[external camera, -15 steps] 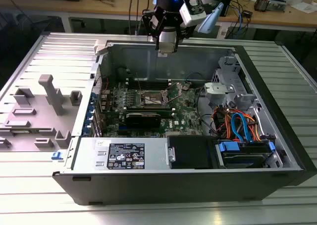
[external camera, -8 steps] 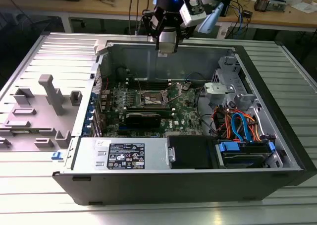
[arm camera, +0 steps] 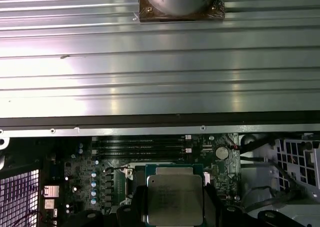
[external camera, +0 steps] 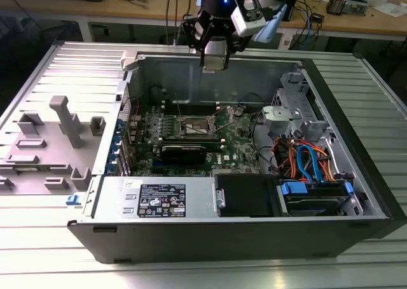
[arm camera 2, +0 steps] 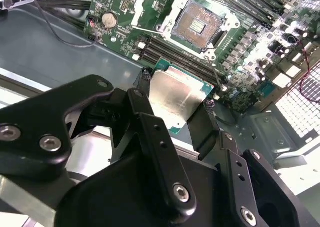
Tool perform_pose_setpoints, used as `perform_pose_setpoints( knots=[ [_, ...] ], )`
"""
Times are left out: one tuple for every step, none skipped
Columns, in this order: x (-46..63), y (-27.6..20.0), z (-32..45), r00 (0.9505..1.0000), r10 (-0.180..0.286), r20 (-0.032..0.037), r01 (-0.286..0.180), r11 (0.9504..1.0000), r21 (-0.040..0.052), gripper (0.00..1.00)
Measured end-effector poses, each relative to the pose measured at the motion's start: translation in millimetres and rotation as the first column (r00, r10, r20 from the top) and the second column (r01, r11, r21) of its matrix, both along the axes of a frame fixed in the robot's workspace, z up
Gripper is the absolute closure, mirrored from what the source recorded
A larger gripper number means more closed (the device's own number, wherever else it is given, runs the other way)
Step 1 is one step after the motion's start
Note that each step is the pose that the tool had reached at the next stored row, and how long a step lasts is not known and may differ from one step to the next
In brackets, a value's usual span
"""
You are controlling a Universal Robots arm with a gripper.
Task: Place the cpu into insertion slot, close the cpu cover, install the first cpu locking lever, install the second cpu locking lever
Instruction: 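Place the cpu into insertion slot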
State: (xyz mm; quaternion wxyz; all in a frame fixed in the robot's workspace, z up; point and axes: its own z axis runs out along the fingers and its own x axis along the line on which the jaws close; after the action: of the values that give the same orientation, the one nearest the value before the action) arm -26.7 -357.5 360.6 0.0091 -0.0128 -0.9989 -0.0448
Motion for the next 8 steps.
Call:
perform_pose_setpoints(
  knots=[
    [0.0,-1.9,-0.2,1.0,0.0,0.0,0.0,1.0,0.0001,0.45],
    [0.0,-3.0,-0.2,1.0,0.0,0.0001,0.0,1.0,0.0001,0.45],
    [0.0,-4.0,-0.3,1.0,0.0,0.0001,0.0,1.0,0.0,0.45],
    [0.0,-5.2,-0.4,1.0,0.0,0.0,0.0,1.0,0.0,0.45],
    [0.0,-6.4,-0.5,1.0,0.0,0.0,0.0,1.0,0.0,0.45],
    [0.0,-7.5,-0.6,1.0,0.0,0.0,0.0,1.0,0.0,0.45],
    [0.0,-8.6,-0.7,1.0,0.0,0.0,0.0,1.0,0.0,0.45],
    [0.0,-9.7,-0.8,1.0,0.0,0.0001,0.0,1.0,0.0001,0.45]
  ],
)
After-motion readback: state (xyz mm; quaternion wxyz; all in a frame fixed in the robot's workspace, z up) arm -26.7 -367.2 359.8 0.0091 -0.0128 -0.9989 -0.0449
